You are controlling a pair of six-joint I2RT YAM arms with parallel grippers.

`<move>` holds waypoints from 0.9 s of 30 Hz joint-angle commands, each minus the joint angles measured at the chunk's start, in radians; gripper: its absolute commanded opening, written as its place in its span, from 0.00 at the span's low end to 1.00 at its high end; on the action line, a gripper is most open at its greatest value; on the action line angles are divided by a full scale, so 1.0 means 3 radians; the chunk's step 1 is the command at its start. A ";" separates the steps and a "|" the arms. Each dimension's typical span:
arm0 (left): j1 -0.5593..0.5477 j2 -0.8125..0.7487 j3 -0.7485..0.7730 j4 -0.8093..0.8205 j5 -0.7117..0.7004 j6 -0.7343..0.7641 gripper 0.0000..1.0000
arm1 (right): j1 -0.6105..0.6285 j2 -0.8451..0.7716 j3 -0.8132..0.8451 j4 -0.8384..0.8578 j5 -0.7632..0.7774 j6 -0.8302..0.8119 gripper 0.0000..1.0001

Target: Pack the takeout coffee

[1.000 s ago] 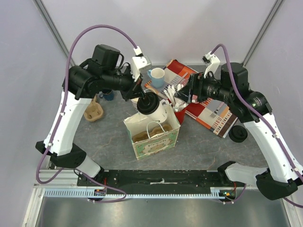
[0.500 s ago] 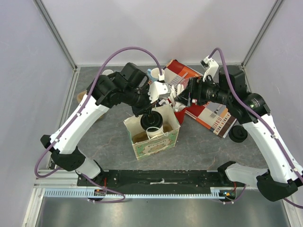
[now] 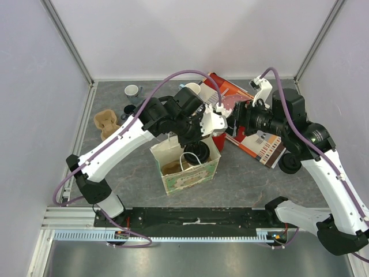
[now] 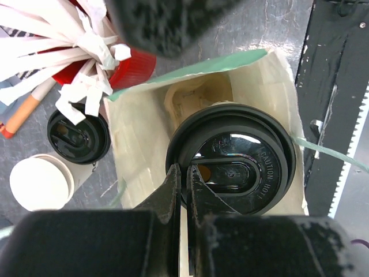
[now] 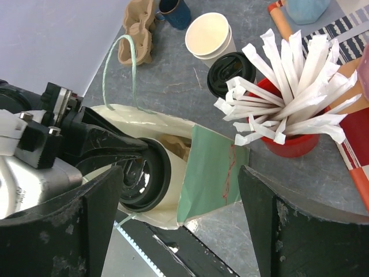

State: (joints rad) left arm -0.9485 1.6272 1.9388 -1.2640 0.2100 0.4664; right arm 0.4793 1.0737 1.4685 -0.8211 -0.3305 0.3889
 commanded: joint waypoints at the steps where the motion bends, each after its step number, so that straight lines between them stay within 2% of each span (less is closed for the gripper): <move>1: -0.0034 0.0129 -0.0035 0.0261 -0.0143 0.0225 0.02 | -0.0008 -0.0117 -0.0073 0.0078 0.0100 0.0033 0.89; 10: -0.0024 0.0114 -0.0516 0.0633 -0.0199 0.0363 0.02 | -0.0013 -0.0255 -0.0191 0.0094 0.0192 0.0084 0.89; 23: 0.0032 -0.0029 -0.1436 0.1574 -0.0133 0.0179 0.02 | -0.0008 -0.0291 -0.0237 0.0129 0.0181 0.0140 0.90; 27: 0.0032 0.0011 -0.1564 0.1626 -0.0153 0.0194 0.02 | -0.0013 -0.0296 -0.0267 0.0124 0.0181 0.0156 0.90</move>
State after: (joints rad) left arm -0.9314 1.6123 1.5070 -0.8715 0.1612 0.5323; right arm 0.4606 1.0080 1.3804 -0.8970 -0.1898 0.3981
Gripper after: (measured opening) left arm 0.042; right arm 0.894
